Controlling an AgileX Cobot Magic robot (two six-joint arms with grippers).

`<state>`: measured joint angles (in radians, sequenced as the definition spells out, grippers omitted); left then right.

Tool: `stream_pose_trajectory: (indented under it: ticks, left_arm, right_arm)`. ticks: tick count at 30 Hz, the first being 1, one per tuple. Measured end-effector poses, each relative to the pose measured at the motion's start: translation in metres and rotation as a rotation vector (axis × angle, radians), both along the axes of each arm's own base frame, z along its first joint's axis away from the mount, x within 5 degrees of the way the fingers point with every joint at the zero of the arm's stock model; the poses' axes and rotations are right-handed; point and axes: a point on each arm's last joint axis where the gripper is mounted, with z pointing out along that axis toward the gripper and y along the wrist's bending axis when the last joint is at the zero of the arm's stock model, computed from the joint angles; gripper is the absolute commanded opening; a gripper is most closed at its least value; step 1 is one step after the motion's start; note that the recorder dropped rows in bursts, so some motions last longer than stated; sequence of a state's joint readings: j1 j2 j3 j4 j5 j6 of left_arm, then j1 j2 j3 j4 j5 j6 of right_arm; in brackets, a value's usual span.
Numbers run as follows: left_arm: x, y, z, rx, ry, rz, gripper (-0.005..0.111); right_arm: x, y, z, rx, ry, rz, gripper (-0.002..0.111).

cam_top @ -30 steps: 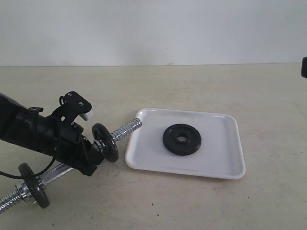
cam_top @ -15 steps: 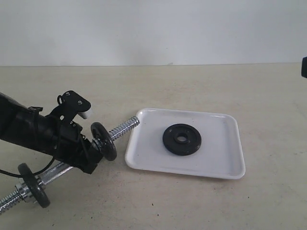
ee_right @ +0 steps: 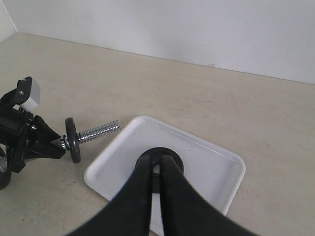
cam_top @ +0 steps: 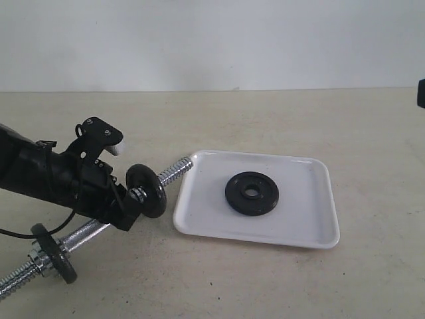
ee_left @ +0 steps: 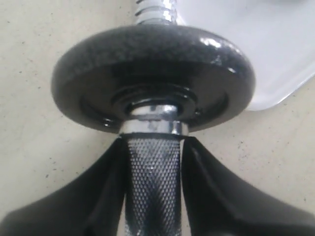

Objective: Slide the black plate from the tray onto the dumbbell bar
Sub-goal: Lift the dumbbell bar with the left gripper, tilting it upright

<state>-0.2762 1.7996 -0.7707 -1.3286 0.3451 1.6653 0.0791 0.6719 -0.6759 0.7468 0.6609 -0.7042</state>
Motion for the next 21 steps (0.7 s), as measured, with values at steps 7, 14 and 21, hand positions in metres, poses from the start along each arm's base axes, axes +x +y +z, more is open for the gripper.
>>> stream_pose_trajectory:
  ticks: [7, 14, 21]
  left_arm:
    - [0.000, 0.000, 0.000, 0.005, -0.002, -0.007, 0.032]
    - [0.001, 0.000, -0.003, 0.006, 0.009, -0.012, 0.051]
    - [0.001, 0.000, -0.019, 0.006, 0.073, 0.023, 0.051]
  right_arm:
    - [0.000, 0.000, 0.000, 0.000, 0.000, 0.000, 0.004]
    - [0.000, 0.000, 0.000, 0.000, 0.000, 0.000, 0.004]
    - [0.000, 0.000, 0.000, 0.000, 0.000, 0.000, 0.004]
